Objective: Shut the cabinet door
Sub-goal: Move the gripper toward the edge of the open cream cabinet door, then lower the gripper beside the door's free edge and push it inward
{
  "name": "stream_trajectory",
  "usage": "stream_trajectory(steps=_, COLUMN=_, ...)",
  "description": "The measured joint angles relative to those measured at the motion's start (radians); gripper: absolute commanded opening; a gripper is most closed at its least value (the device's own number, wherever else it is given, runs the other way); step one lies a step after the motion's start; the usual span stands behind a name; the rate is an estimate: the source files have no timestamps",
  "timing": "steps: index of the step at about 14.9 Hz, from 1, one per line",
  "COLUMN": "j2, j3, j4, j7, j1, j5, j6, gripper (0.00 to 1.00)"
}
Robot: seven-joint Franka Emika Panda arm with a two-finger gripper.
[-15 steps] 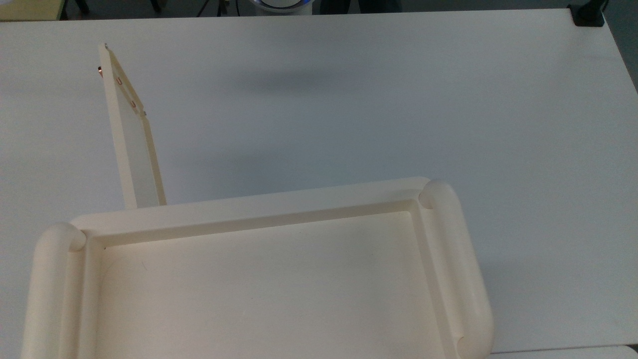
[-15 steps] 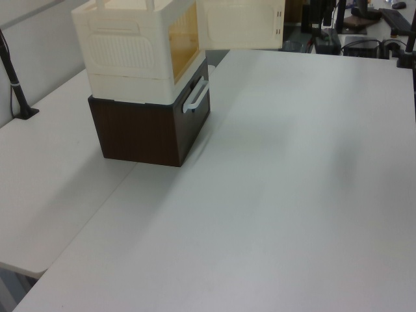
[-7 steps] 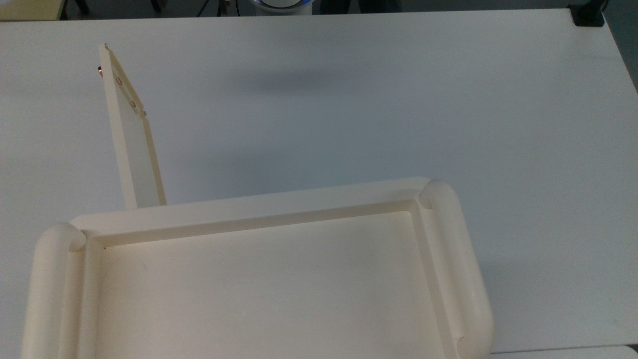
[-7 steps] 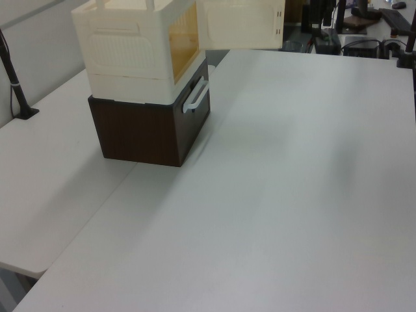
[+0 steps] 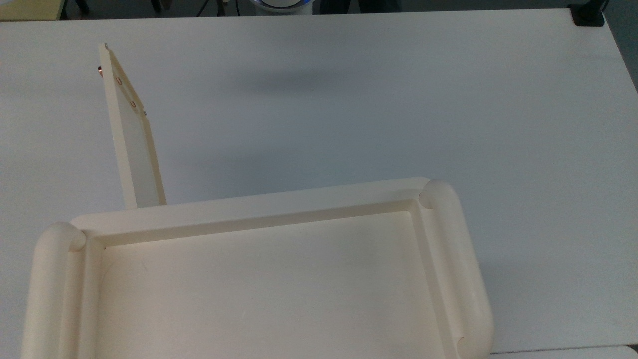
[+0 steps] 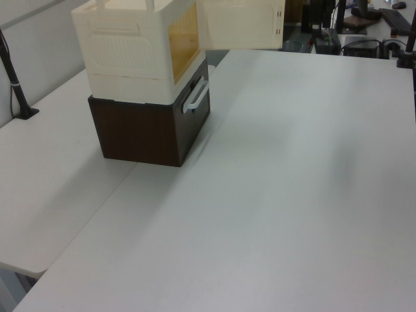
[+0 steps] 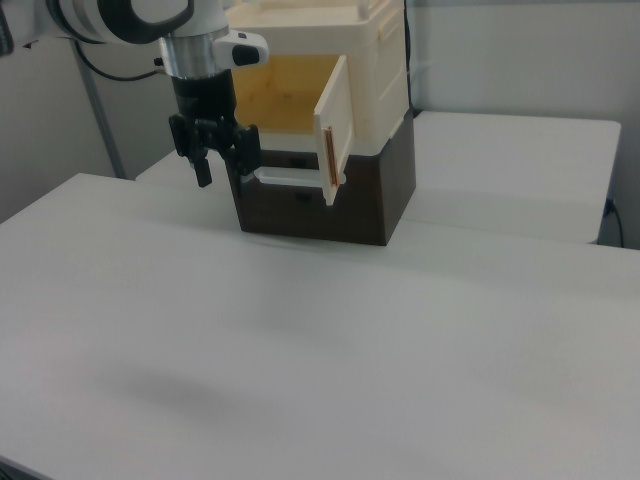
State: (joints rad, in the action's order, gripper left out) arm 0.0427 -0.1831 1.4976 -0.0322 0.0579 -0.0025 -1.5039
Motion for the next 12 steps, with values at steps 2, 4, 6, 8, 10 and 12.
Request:
stream_trajectory(steps=2, j2=0.0, j3=0.003, j4=-0.001, j7=0.0, j1=0.002, j5=0.002, j6=0.0, gripper=0.19)
stream_trajectory(steps=4, j2=0.0, j3=0.005, j4=-0.005, j7=0.0, j1=0.006, j5=0.013, j6=-0.002, gripper=0.09)
stream_trajectory(steps=6, j2=-0.001, j3=0.005, j4=-0.01, j7=0.0, j1=0.007, j5=0.036, j6=-0.003, gripper=0.05)
stream_trajectory(steps=8, j2=-0.001, j3=0.002, j4=-0.015, j7=0.0, j1=0.007, j5=0.042, j6=-0.021, gripper=0.03)
stream_trajectory(steps=10, j2=-0.001, j3=-0.003, j4=-0.015, j7=0.0, j1=0.005, j5=0.042, j6=-0.089, gripper=0.03)
stream_trajectory(steps=12, j2=-0.002, j3=-0.016, j4=-0.017, j7=0.003, j1=0.0, j5=0.042, j6=-0.167, gripper=0.03)
